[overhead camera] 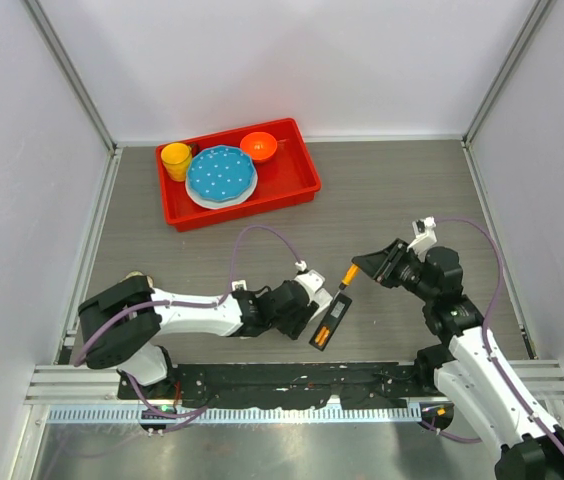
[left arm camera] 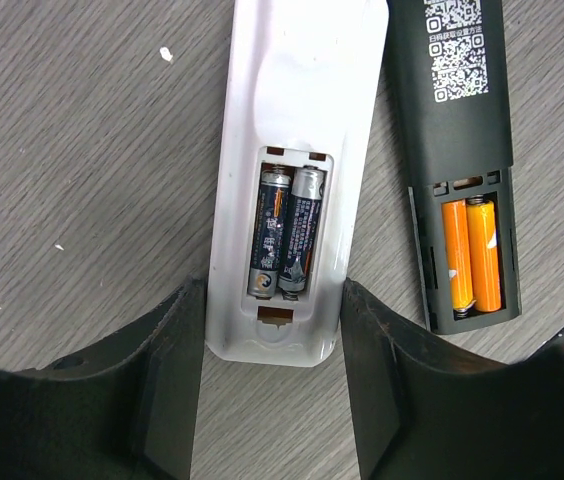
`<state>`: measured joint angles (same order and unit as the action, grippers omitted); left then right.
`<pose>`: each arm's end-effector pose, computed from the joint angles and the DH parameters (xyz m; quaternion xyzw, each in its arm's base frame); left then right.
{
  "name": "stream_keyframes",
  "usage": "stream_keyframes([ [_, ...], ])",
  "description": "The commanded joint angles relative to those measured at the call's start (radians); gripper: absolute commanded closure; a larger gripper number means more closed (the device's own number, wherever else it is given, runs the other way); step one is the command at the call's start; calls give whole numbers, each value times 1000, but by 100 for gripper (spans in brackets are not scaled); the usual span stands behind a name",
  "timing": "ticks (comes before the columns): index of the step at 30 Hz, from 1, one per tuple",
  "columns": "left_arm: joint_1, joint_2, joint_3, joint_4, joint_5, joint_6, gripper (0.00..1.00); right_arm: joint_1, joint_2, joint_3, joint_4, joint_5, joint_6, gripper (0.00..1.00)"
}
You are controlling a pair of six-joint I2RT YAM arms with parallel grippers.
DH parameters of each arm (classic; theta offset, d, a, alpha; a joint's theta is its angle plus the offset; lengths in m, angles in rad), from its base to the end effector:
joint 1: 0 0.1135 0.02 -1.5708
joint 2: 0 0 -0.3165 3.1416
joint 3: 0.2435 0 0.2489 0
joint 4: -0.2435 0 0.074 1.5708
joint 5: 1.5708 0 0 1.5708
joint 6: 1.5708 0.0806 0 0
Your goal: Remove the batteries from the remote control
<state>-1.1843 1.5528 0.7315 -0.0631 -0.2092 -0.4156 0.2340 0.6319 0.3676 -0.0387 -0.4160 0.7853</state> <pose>0.1360 -0.2898 0.1758 0.3186 0.8814 -0.1716 0.3037 0.1427 0.0675 0.2512 0.0969 0.7919 0.4280 0.4247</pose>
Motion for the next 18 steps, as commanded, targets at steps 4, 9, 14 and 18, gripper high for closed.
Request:
stream_keyframes([
  [4, -6, 7, -27, 40, -22, 60, 65, -2, -57, 44, -61, 31, -3, 99],
  [9, 11, 26, 123, -102, -48, 102, 76, -2, -87, 18, -69, 100, 3, 99],
  [14, 61, 62, 259, -144, 7, 167, 78, -2, 3, 17, 22, 82, 8, 99],
  [18, 133, 130, 344, -155, 82, 215, 79, -2, 57, 56, 34, 85, -11, 99],
])
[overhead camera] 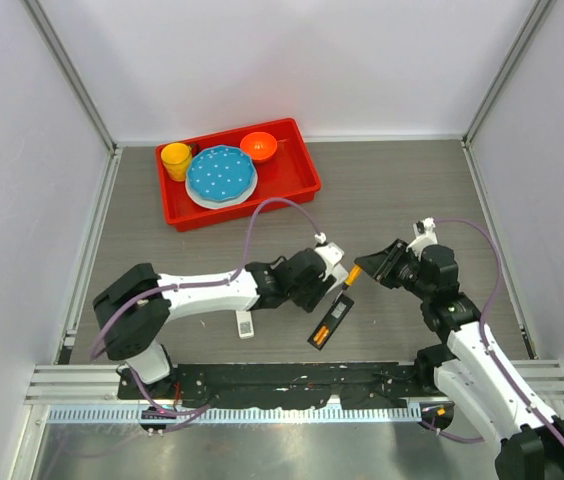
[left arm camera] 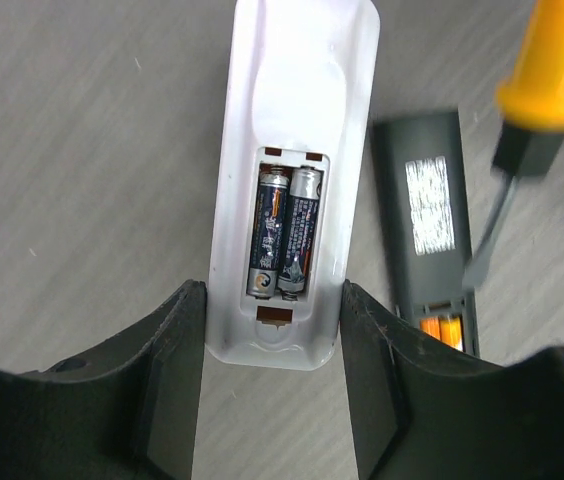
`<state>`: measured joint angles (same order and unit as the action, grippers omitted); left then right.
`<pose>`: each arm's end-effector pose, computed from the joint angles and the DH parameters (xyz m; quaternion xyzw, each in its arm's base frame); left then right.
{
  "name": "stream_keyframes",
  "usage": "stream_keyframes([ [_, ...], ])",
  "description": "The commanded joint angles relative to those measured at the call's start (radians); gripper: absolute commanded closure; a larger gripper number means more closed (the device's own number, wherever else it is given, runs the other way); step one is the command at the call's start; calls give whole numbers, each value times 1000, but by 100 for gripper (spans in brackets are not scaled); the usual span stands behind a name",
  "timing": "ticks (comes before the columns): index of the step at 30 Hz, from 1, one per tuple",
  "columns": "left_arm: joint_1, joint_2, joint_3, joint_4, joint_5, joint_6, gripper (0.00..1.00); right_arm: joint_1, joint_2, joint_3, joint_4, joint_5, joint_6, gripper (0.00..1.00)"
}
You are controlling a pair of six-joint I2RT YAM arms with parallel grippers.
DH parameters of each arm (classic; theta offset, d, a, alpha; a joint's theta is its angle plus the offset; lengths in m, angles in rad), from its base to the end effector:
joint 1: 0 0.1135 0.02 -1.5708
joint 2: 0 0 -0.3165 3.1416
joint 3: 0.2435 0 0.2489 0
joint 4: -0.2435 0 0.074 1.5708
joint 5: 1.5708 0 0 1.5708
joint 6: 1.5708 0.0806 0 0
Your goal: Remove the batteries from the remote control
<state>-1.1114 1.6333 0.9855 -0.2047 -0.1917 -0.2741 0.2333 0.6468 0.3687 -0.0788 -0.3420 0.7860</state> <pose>0.1775 -0.3243 0.2162 0.3481 0.8651 -0.1545 0.3264 0.1462 0.0625 0.2432 0.1275 0.8052 0.3962 0.4224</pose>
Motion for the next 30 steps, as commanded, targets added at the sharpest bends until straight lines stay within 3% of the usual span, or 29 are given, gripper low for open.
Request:
stream_keyframes([
  [1, 71, 77, 111, -10, 75, 91, 79, -2, 53, 61, 74, 15, -22, 99],
  [13, 113, 240, 122, 60, 133, 213, 75, -2, 221, 101, 221, 54, -60, 99],
  [21, 130, 163, 61, 67, 153, 194, 26, -2, 286, 119, 274, 92, -53, 99],
  [25, 153, 108, -11, 71, 170, 182, 16, -2, 298, 115, 287, 104, -45, 99],
  [30, 197, 106, -21, 82, 221, 174, 20, -2, 298, 102, 304, 113, -42, 99],
])
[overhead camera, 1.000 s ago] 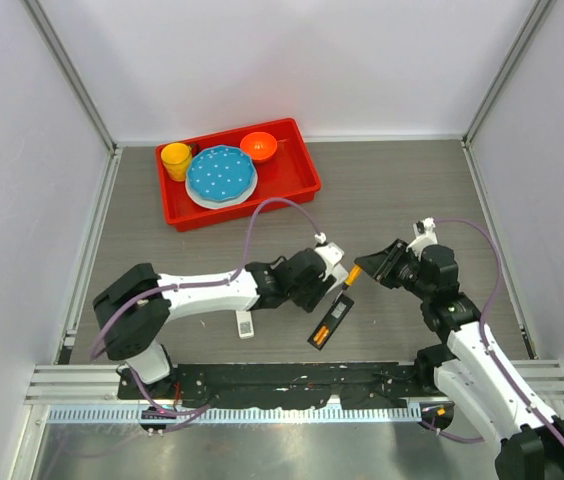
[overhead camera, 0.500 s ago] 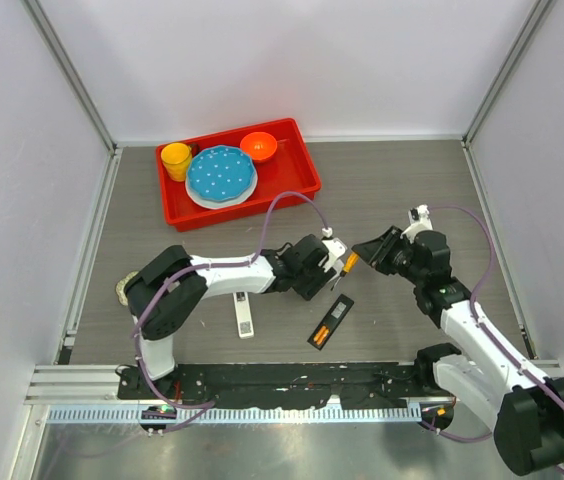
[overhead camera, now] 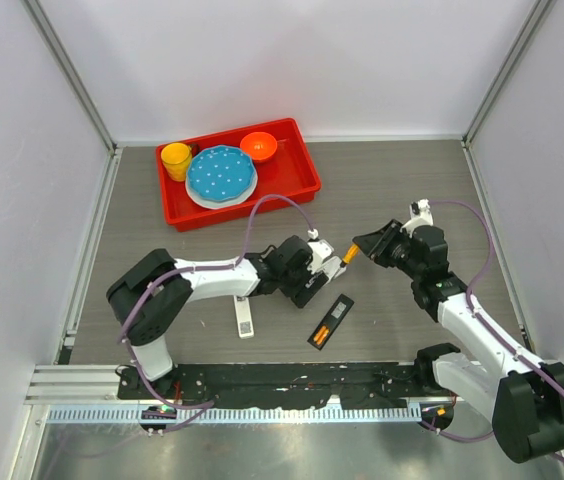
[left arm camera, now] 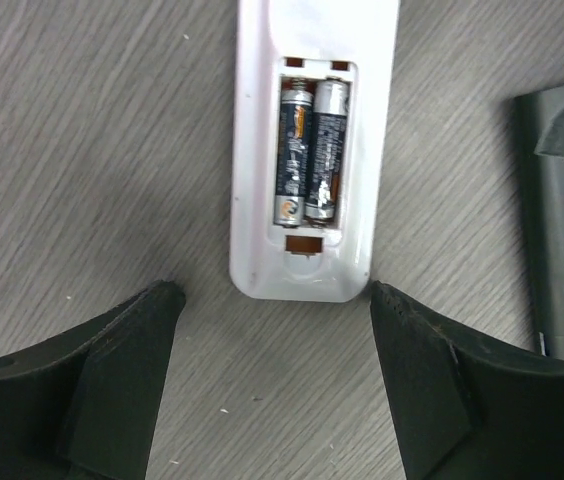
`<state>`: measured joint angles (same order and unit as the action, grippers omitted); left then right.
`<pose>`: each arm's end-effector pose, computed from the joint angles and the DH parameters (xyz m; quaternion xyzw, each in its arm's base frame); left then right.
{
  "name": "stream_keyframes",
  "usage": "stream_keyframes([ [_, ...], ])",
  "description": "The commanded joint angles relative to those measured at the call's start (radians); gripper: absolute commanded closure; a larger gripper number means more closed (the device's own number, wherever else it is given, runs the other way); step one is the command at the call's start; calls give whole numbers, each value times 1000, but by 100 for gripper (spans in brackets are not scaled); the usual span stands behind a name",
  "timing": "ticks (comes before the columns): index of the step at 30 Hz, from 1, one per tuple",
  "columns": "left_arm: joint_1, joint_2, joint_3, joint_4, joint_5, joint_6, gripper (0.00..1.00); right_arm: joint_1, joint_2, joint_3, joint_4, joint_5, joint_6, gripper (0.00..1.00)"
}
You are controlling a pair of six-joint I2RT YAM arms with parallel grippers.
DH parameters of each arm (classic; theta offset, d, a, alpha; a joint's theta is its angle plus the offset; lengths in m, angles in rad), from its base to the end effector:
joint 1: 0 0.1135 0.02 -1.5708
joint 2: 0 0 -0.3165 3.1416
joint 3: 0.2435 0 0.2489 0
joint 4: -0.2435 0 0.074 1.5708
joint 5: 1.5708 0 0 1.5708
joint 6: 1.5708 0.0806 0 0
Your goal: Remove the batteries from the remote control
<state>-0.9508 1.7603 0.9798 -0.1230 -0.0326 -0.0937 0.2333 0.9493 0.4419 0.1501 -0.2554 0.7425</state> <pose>0.2282 -0.3152 0.1756 0.3877 0.8615 -0.1500 0.2915 0.2078 0.0703 0.2527 0.1349 0.8068 0.3575 0.4505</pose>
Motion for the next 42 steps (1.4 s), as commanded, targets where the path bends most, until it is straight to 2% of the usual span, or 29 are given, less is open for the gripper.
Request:
stream_keyframes([
  [1, 41, -21, -21, 6, 78, -8, 20, -2, -1, 26, 78, 28, 1, 99],
  [6, 43, -16, -32, 59, 177, -3, 20, -2, 20, 21, 108, 27, 1, 99],
  [13, 43, 33, 0, 49, 211, -12, 18, -2, 43, 23, 126, 31, -5, 99],
  [17, 41, 48, 10, 33, 174, -11, 28, -3, 58, 26, 131, 39, -11, 99],
  [18, 43, 51, 11, 29, 166, -8, 31, -3, 60, 26, 134, 42, -9, 99],
  [19, 43, 53, 14, 20, 152, -6, 41, -2, 63, 26, 141, 44, -9, 99],
  [24, 41, 30, -10, 26, 48, 11, 42, -2, 65, 15, 164, 68, -8, 99],
  [31, 41, -2, -29, 74, 145, 9, 60, 12, 97, 26, 192, 114, -29, 99],
  [42, 40, -15, -29, 115, 253, -17, 62, 150, 180, 38, 286, 298, -94, 99],
])
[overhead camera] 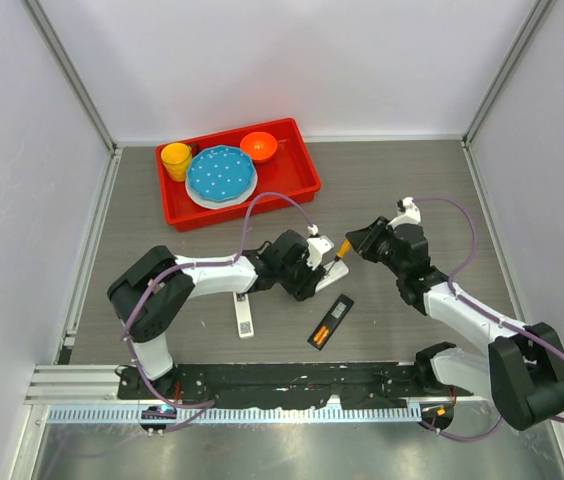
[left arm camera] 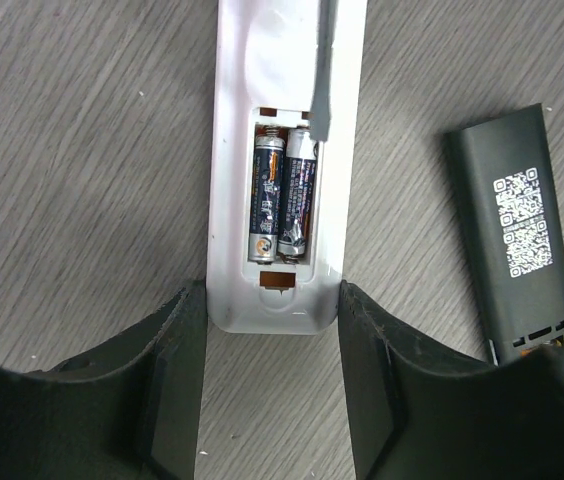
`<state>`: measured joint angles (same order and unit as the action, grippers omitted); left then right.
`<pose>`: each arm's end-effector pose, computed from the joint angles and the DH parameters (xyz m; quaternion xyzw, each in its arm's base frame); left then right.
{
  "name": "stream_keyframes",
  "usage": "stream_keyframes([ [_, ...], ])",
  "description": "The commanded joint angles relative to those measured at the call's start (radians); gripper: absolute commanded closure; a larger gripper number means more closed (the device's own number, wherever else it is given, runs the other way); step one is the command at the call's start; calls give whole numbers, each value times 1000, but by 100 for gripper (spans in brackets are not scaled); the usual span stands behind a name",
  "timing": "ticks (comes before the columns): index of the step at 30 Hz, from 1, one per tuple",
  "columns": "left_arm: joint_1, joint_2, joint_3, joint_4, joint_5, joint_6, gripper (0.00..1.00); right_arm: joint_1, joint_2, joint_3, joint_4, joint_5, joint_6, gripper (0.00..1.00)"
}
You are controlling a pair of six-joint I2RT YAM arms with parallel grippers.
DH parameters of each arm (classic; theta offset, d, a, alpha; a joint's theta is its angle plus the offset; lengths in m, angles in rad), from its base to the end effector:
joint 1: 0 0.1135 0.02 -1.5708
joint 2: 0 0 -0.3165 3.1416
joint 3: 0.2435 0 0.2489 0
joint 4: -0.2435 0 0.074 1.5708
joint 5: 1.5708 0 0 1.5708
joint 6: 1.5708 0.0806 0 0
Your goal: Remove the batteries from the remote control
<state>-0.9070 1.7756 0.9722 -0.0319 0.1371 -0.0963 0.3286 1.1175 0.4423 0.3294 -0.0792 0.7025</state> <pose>0.2368 -0.3207 0.1771 0.3897 0.8458 -0.2285 0.2837 0.2371 0.0876 0.2416 0.1296 0.8076 0.3114 0.4838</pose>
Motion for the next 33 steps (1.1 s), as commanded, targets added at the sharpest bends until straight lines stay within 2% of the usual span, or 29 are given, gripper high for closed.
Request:
stream_keyframes([
  [1, -4, -33, -23, 27, 84, -16, 62, 64, 16, 45, 103, 131, -61, 99],
  [9, -3, -36, -29, 20, 35, -6, 60, 101, 45, 55, 123, 165, -89, 99],
  [26, -4, -18, -17, -8, 25, 15, 59, 105, 13, 26, 172, 53, -178, 99],
  [33, -3, -18, -13, -17, 24, 23, 61, 116, 18, 29, 140, 64, -201, 99],
])
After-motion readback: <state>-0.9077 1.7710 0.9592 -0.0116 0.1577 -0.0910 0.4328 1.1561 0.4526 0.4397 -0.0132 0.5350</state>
